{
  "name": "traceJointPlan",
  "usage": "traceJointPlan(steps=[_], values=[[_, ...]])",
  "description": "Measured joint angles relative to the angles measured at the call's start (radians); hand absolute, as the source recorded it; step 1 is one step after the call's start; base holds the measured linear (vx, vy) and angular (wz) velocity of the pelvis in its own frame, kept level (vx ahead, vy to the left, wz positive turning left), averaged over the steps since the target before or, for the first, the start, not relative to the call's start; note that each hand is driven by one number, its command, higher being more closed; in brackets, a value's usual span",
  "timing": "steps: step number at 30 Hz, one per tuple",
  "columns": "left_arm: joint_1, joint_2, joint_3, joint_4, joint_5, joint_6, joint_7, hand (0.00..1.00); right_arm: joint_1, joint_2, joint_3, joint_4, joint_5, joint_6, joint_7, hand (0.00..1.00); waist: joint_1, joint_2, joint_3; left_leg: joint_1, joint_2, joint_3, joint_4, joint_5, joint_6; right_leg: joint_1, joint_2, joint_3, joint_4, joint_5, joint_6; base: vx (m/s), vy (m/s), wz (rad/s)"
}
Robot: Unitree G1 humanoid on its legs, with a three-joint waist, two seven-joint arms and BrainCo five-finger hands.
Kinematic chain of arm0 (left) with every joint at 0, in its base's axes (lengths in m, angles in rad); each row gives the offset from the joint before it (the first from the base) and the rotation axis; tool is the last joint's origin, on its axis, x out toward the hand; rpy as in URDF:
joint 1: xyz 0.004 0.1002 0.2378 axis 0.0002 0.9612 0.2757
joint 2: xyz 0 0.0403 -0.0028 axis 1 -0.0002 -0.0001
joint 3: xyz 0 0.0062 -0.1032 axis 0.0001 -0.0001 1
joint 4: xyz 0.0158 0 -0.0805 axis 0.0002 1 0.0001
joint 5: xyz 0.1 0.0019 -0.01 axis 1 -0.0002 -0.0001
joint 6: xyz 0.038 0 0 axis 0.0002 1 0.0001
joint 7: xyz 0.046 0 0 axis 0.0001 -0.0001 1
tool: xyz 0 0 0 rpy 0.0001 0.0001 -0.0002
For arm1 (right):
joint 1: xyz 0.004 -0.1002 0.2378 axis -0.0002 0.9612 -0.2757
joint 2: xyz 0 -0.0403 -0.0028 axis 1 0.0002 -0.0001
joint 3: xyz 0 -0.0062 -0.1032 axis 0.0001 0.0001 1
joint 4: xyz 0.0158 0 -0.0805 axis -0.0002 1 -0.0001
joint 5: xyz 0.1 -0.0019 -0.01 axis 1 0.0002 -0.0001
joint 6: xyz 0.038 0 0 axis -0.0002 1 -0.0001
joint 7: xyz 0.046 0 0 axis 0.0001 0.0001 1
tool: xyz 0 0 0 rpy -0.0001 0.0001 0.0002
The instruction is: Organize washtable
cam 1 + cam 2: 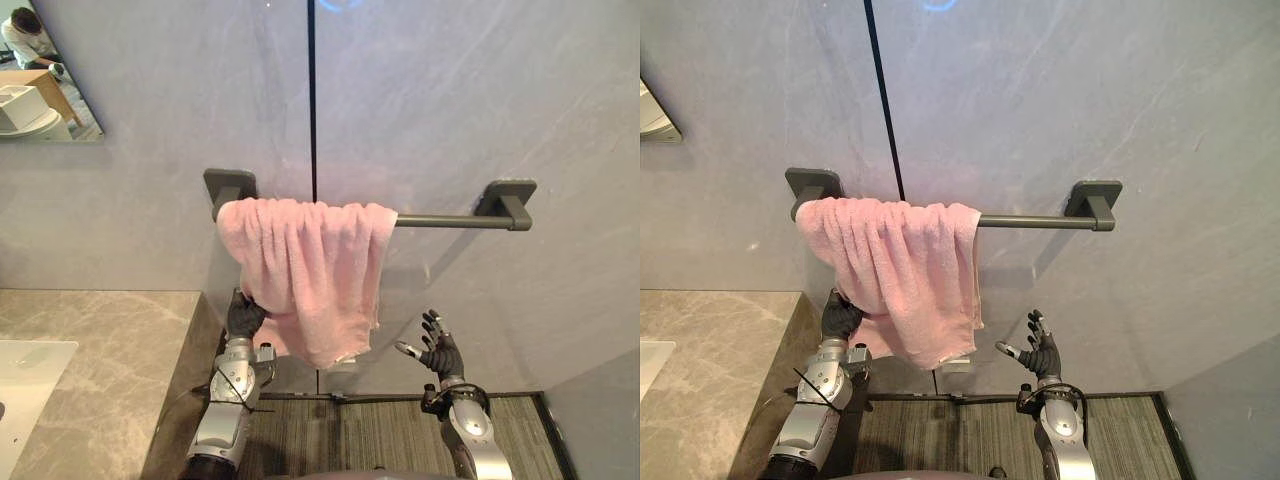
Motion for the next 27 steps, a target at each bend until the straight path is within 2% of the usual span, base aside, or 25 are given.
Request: traceJointPlan(steps=[3,8,20,27], values=[[0.0,-0.001,-0.01,-0.024,0.0,-0.01,-0.001,1.0,0.025,-0.002,0.017,-0.076,-0.019,-0.003,0.002,0.0,-0.002,0.0,0.007,0.005,-0.003,-0.001,0.002,-0.005,0.007,-0.004,-0.003,0.005,0.017,-0.007,0.003,-0.08,0.006,-0.04],[0.0,-0.002,-0.018,-0.062,0.0,-0.022,-0.001,1.0,0.021,-0.038,0.073,-0.163,-0.06,-0.036,0.018,0.0,-0.001,0.0,0.008,-0.002,-0.005,0.008,0.008,-0.006,0.007,-0.022,-0.004,0.019,0.033,-0.01,0.004,-0.03,0.003,-0.06],[0.0,0.004,-0.075,-0.062,-0.001,-0.031,-0.002,1.0,-0.06,-0.116,0.158,-0.16,-0.099,-0.038,-0.002,0.0,-0.005,0.001,0.008,-0.025,-0.006,-0.02,0.021,-0.006,0.008,-0.033,-0.004,0.011,0.033,-0.009,0.004,-0.01,-0.006,0.03],[0.001,0.005,-0.087,-0.062,-0.029,-0.035,-0.022,1.0,-0.116,-0.132,0.182,-0.111,-0.106,-0.036,-0.015,0.0,-0.007,0.001,0.008,-0.04,-0.005,-0.038,0.038,-0.005,0.008,-0.034,-0.004,0.001,0.033,-0.006,0.0,-0.04,-0.015,0.05]])
